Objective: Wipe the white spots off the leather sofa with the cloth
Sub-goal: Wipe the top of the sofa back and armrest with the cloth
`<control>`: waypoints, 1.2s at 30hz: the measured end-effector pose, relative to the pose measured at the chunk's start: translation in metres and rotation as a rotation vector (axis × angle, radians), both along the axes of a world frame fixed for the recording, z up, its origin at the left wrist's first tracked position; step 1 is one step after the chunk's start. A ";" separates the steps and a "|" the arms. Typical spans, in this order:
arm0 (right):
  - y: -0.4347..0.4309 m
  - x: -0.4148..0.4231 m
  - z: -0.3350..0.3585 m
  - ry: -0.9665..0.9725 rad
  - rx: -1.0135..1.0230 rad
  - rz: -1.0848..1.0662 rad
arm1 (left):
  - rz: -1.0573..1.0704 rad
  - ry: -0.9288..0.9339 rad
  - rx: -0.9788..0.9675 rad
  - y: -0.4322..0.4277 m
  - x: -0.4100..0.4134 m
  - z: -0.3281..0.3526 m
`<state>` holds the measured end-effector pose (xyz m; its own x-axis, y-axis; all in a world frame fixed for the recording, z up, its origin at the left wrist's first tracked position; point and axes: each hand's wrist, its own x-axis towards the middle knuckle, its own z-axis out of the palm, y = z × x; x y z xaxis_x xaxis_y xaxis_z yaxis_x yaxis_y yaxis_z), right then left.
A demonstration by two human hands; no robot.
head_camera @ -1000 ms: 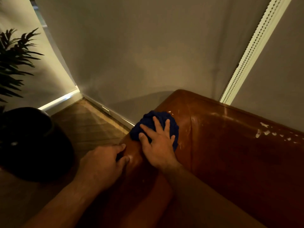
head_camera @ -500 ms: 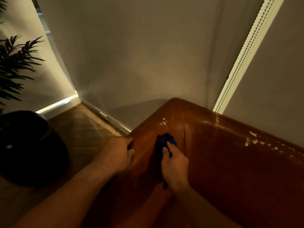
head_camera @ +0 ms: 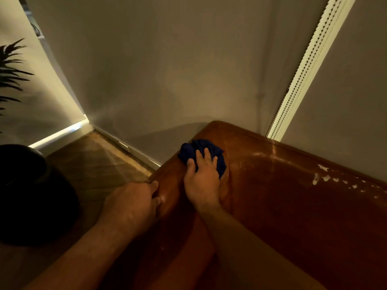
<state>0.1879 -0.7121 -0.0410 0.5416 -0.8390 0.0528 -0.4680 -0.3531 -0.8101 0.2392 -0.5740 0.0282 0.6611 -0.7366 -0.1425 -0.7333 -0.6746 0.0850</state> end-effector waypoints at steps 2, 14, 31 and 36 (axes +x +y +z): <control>0.002 -0.005 -0.003 -0.039 0.052 -0.049 | 0.002 -0.003 -0.007 -0.001 -0.001 0.000; 0.004 -0.069 -0.020 0.038 0.106 0.005 | -0.004 0.048 -0.090 -0.031 -0.012 0.000; -0.049 -0.036 -0.018 0.175 -0.202 0.179 | -0.094 -0.091 0.114 -0.069 -0.013 0.001; -0.036 -0.068 -0.028 0.300 -0.120 0.271 | -0.105 -0.063 0.193 -0.072 -0.021 0.010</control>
<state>0.1195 -0.7482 -0.0689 0.7484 -0.6612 -0.0521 -0.5539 -0.5799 -0.5973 0.2183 -0.6457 0.0385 0.5945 -0.7648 -0.2483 -0.7999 -0.5939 -0.0861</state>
